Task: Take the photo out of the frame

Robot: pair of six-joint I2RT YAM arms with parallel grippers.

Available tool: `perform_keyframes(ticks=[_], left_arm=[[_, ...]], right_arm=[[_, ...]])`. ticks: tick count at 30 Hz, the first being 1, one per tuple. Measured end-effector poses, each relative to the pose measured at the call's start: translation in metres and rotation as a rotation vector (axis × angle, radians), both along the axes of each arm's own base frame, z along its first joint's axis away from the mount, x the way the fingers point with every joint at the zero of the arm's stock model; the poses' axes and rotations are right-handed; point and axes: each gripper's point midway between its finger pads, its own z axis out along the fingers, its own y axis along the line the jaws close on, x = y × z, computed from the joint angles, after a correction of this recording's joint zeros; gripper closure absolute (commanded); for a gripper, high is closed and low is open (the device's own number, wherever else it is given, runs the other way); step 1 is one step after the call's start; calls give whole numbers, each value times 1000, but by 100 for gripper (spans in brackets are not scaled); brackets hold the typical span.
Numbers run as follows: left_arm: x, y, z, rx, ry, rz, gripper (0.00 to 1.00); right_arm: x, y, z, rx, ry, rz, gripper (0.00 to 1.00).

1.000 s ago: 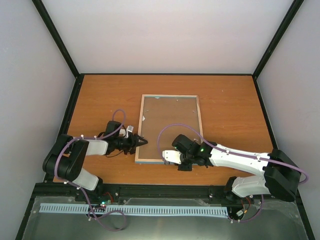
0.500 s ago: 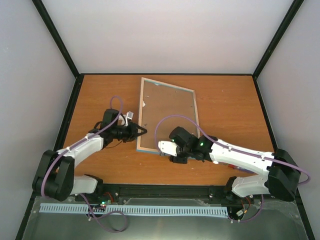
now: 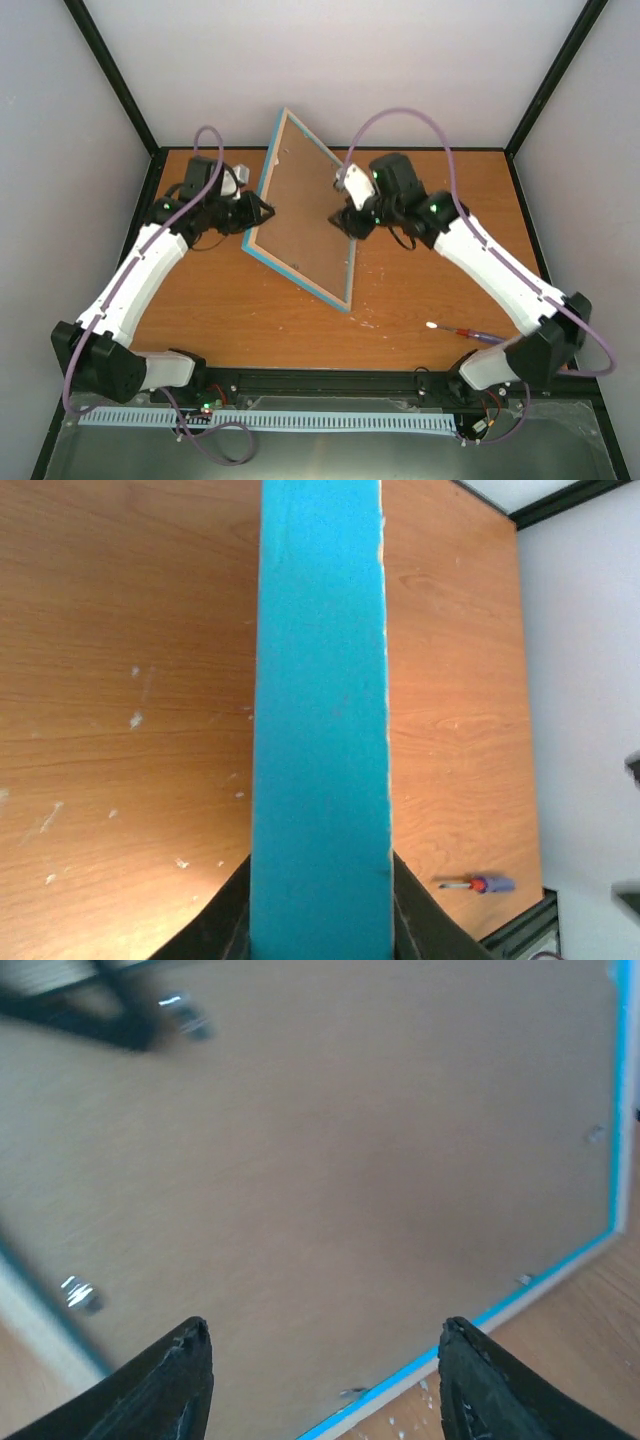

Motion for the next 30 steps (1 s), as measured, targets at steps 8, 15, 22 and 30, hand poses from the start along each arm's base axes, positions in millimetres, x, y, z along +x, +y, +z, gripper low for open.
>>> perform_keyframes(ticks=[8,15,22,30], left_arm=[[8,24,49,181,-9,40,99],[16,28,74,298,-43,39,99],[14,-37,56,365,-46,-123,99],[21,-83,54,454,-102,-174,99]], right_arm=[[72,19,30,194,254,-199,36],[73,26,46,355,462,-176,33],[80,14,41,420,567,-173,20],[103,-32,18,489,679,-269,21]])
